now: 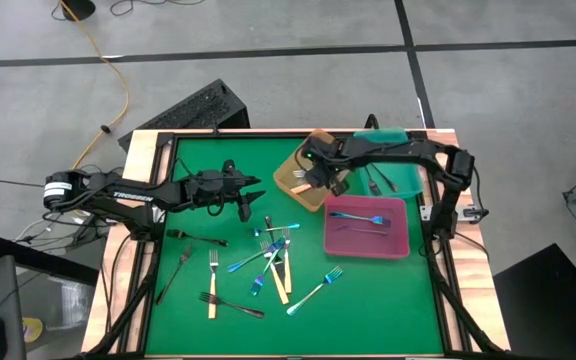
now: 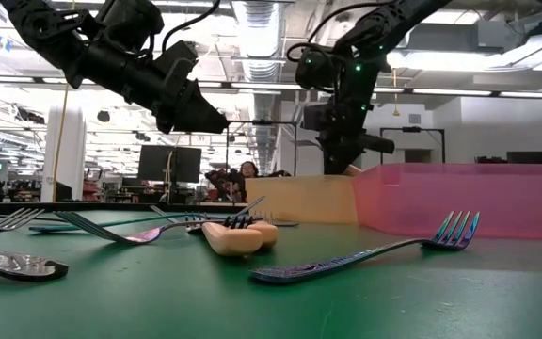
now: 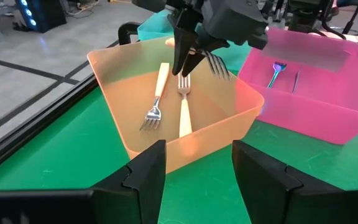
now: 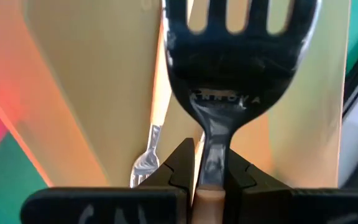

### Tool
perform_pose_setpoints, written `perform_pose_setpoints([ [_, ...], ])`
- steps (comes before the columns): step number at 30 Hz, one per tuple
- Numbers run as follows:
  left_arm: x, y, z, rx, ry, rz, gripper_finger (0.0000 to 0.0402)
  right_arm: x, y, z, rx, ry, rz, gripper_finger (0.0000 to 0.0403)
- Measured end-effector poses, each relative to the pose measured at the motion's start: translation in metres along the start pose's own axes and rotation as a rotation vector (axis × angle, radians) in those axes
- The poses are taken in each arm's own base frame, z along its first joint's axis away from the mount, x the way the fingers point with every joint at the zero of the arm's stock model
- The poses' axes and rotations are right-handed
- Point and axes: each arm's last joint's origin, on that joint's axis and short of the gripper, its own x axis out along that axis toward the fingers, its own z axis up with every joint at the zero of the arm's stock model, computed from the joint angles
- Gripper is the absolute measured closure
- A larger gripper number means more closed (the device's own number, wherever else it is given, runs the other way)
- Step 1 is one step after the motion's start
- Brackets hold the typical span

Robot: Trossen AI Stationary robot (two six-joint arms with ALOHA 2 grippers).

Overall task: Sort silverware by color (type)
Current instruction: Put the orange fork into the orange bin

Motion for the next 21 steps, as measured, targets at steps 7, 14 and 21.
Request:
perform_pose_setpoints([
  [7, 0.0, 0.0, 0.0, 0.0, -0.001, 0.0, 0.0235, 0.001, -0.004, -0.002, 0.033, -0.07, 0.013, 0.0344],
  [14, 0.0, 0.0, 0.0, 0.003, -0.001, 0.0, 0.0235, 0.001, -0.006, -0.002, 0.07, -0.14, 0.041, 0.0344],
  [21, 0.0, 0.0, 0.0, 0.008, -0.002, 0.0, 0.0235, 0.002, -0.011, -0.008, 0.125, -0.165, 0.04, 0.0344],
])
